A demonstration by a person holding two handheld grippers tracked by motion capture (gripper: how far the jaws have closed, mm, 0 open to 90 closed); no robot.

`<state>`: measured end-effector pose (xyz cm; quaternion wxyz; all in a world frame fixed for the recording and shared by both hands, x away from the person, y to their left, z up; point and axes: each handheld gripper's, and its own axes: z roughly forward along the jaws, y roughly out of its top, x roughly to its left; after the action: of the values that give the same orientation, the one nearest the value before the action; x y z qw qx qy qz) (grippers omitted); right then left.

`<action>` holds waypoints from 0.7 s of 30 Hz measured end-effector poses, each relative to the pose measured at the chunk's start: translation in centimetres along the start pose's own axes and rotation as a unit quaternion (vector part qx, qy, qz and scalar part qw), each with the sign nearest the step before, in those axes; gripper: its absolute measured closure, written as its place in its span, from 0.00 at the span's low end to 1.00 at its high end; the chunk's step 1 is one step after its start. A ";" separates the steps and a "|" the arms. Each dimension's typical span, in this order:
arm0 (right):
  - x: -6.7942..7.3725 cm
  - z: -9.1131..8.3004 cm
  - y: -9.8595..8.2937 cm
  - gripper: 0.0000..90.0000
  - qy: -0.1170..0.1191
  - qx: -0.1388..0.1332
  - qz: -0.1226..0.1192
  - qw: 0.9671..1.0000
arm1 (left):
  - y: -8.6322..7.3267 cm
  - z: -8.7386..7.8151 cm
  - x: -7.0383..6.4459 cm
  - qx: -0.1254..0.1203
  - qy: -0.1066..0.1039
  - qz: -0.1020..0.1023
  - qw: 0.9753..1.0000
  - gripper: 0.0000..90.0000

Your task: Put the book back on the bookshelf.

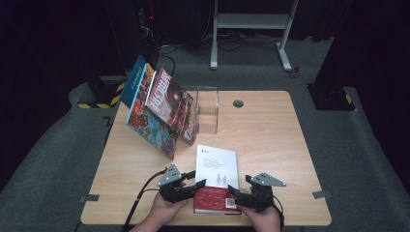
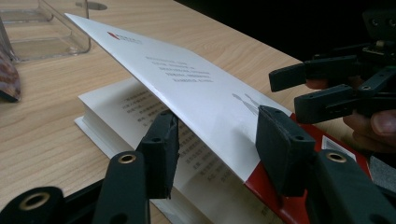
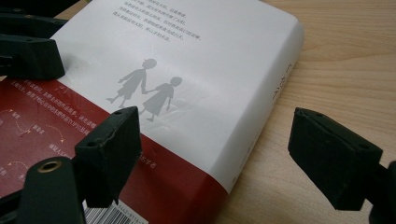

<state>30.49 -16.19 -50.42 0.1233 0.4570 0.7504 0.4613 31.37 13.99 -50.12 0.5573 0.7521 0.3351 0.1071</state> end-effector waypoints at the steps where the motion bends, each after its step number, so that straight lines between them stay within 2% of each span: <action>1: 0.0 -0.1 0.0 0.18 0.005 -0.001 0.002 1.000 | 0.0 0.0 -0.1 -0.001 0.000 0.000 1.000 0.56; 7: 0.0 0.1 0.1 0.16 0.017 0.000 0.009 1.000 | 0.3 -0.3 -0.4 -0.007 0.001 0.014 1.000 0.56; 16: 0.2 0.3 0.1 0.16 0.021 0.004 0.005 1.000 | 0.6 -0.6 -0.8 -0.014 0.002 0.030 0.999 0.56; 21: 0.2 0.2 0.1 0.16 0.018 0.005 0.013 1.000 | 0.7 -0.7 -1.0 -0.014 0.005 0.045 0.999 0.56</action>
<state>30.60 -15.88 -50.41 0.1015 0.4586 0.7492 0.4669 30.55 13.82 -48.99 0.5607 0.7581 0.3020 0.1404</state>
